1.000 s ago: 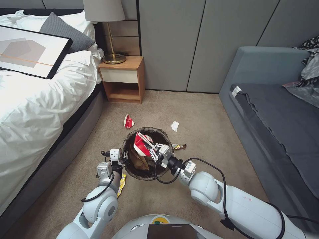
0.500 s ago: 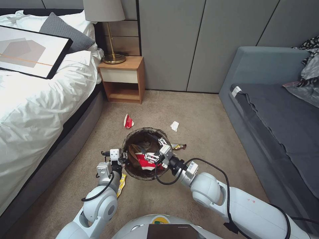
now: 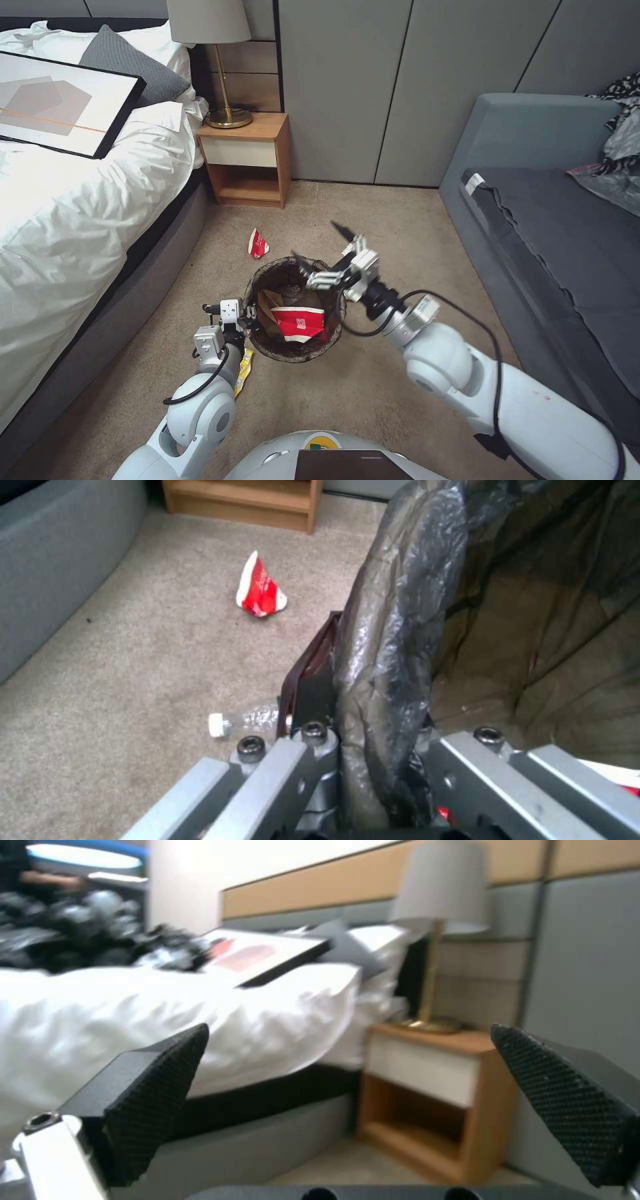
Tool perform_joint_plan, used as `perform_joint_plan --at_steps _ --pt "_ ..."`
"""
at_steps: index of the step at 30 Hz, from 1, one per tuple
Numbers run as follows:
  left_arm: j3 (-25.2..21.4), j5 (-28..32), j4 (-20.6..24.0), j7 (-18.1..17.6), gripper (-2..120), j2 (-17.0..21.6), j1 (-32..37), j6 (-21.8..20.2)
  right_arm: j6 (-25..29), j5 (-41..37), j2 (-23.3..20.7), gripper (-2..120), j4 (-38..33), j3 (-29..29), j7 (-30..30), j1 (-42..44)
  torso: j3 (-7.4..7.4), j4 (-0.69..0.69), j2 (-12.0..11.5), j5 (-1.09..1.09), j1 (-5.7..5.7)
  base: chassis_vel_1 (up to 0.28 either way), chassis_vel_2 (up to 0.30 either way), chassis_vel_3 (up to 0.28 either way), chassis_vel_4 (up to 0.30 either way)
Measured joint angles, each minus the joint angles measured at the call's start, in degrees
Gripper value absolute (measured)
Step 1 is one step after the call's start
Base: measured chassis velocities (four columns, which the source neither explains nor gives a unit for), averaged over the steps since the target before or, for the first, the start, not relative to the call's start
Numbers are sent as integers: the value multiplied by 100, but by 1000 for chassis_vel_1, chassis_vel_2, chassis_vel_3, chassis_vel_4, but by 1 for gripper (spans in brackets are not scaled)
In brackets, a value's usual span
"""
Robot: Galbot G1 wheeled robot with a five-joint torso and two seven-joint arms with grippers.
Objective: Pick up the trash bin, then pick up the garbage from the floor and place it into the trash bin.
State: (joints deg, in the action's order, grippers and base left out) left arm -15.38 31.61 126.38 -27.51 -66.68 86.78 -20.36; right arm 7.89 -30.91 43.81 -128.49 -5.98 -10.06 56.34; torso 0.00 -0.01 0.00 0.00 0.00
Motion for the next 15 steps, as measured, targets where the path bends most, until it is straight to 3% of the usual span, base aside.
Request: perform_joint_plan --at_steps 9,15 --pt "-63 -57 25 9 4 0 67 37 -674 205 184 100 -307 2193 -854 1298 0 -1 0 1 0 0 0 0 0" --pt "-89 -101 40 13 4 -39 94 55 -938 531 512 100 -267 2966 -1353 1983 0 1 0 0 0 0 0 0 0"
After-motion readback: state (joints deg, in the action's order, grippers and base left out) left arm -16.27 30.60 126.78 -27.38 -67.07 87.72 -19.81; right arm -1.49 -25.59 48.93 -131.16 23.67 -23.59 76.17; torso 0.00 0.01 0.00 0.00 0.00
